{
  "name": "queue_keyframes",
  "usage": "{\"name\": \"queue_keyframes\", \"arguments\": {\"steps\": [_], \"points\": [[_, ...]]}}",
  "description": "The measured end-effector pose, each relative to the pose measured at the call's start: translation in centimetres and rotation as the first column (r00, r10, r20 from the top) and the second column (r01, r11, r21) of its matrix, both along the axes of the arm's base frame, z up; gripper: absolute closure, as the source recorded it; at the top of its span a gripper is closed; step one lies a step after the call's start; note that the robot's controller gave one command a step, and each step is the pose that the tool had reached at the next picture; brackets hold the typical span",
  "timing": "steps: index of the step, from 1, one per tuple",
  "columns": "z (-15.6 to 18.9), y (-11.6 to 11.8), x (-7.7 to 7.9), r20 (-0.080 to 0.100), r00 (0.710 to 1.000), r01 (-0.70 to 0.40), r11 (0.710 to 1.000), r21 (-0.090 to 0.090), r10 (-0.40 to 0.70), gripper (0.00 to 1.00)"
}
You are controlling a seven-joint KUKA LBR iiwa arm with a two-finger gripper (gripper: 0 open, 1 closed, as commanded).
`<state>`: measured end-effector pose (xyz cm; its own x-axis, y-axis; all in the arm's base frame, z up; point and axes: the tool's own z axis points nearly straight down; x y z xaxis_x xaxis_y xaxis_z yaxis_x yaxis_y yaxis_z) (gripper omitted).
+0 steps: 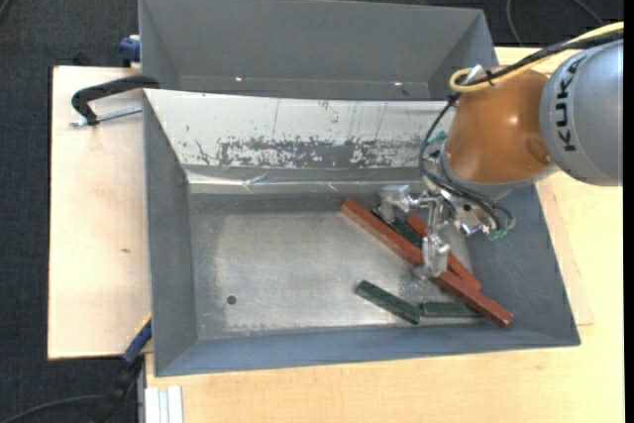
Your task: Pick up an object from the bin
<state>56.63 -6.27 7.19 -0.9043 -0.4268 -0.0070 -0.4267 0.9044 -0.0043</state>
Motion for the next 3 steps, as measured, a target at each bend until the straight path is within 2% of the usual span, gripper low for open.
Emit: {"name": "queue_keyframes", "arguments": {"steps": [1,2,3], "points": [[0.24,0.24,0.17,0.003,1.000,-0.002,1.000,0.002,0.002,1.00],[-0.03,0.23,-0.03,-0.003,1.000,-0.002,1.000,0.002,0.002,0.00],[0.25,0.23,0.18,0.003,1.000,-0.001,1.000,0.002,0.001,1.00]]}}
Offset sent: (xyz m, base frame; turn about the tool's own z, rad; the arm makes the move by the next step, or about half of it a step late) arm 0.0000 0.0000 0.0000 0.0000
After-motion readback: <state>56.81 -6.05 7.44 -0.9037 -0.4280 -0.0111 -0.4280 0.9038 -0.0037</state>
